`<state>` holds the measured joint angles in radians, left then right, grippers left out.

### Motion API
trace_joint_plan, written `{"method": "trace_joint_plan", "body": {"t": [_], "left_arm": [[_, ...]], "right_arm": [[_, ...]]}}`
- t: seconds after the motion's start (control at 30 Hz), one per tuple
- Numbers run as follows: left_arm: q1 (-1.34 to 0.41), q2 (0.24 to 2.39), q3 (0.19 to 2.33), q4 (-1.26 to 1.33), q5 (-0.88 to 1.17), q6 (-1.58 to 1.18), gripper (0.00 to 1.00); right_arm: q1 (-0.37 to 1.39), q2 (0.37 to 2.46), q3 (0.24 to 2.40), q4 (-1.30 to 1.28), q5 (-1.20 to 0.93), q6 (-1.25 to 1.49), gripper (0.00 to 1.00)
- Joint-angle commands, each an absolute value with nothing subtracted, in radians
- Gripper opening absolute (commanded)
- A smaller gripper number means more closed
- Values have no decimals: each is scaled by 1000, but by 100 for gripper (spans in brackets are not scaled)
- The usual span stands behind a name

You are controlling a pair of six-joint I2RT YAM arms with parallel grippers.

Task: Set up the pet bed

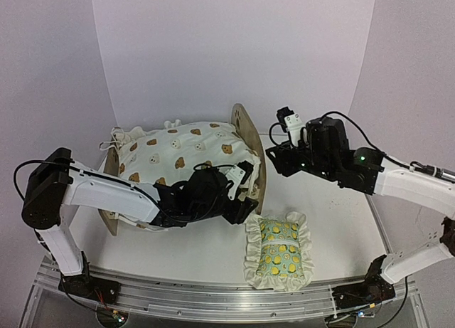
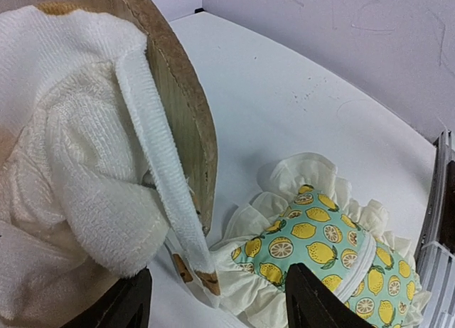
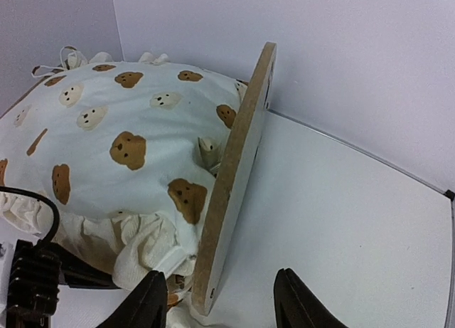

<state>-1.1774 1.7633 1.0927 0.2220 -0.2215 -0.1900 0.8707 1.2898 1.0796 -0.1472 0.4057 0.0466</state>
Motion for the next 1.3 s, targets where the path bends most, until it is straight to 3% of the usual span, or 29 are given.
{"method": "trace_joint_plan", "body": {"t": [0.0, 0.2, 0.33, 0.6, 0.8, 1.0, 1.27], "left_arm": [[-1177, 1822, 1247, 156, -306, -139, 63], [-1154, 1918, 1406, 84, -334, -138, 55], [-1132, 1964, 1466, 35, -343, -150, 44], [-1124, 1956, 1465, 28, -370, -153, 0], [-1122, 1923, 1485, 7, -359, -144, 0], [-1116, 1888, 1492, -34, -339, -151, 1], [-1099, 1876, 1473, -53, -300, -172, 19]], "right_arm": [[868, 1187, 933, -161, 377, 158, 51], [868, 1044, 753, -160, 425, 234, 48], [869, 1039, 696, -167, 389, 278, 46], [869, 1105, 662, -142, 331, 322, 41], [870, 1235, 670, -15, 178, 341, 38], [892, 1374, 642, 223, 174, 326, 34], [940, 1642, 643, 566, 267, 280, 33]]}}
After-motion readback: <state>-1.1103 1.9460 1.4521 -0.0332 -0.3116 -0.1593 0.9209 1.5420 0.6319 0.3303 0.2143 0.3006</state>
